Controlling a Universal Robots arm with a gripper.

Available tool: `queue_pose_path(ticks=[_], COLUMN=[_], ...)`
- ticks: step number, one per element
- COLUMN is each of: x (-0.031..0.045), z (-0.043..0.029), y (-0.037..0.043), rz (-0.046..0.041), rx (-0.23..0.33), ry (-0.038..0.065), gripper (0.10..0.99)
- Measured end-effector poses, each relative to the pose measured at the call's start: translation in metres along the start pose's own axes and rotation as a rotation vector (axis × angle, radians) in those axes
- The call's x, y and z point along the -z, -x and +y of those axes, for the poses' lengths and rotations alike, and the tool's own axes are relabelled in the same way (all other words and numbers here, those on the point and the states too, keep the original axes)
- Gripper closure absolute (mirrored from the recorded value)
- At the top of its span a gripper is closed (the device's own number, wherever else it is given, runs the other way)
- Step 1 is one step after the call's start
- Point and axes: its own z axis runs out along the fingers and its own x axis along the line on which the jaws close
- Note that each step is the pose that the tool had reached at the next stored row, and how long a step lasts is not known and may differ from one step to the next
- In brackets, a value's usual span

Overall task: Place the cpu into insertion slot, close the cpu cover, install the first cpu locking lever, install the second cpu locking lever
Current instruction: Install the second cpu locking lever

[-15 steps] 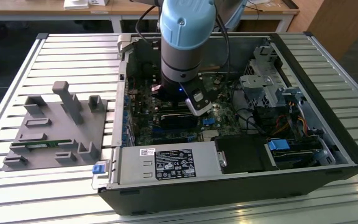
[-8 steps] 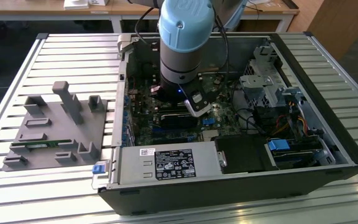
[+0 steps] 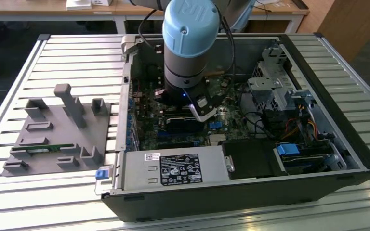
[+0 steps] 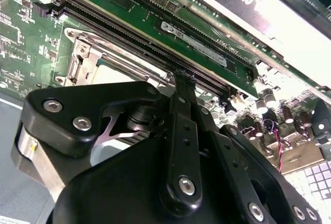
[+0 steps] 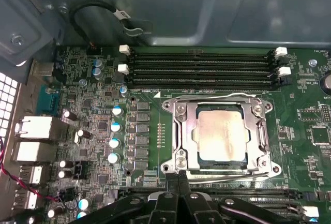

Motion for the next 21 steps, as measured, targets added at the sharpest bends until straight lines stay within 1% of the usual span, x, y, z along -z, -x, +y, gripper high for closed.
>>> queue_pose_path(ticks=[7, 11, 21], x=[-0.0023, -0.0036, -0.0058], z=[-0.0007, -0.0011, -0.0014], y=[0.0000, -0.0001, -0.0056], rz=[0.0002, 0.0002, 0.0006], rx=[0.000, 0.000, 0.000], ry=[0.020, 0.028, 0.035], gripper=[0.980, 0.980, 0.980])
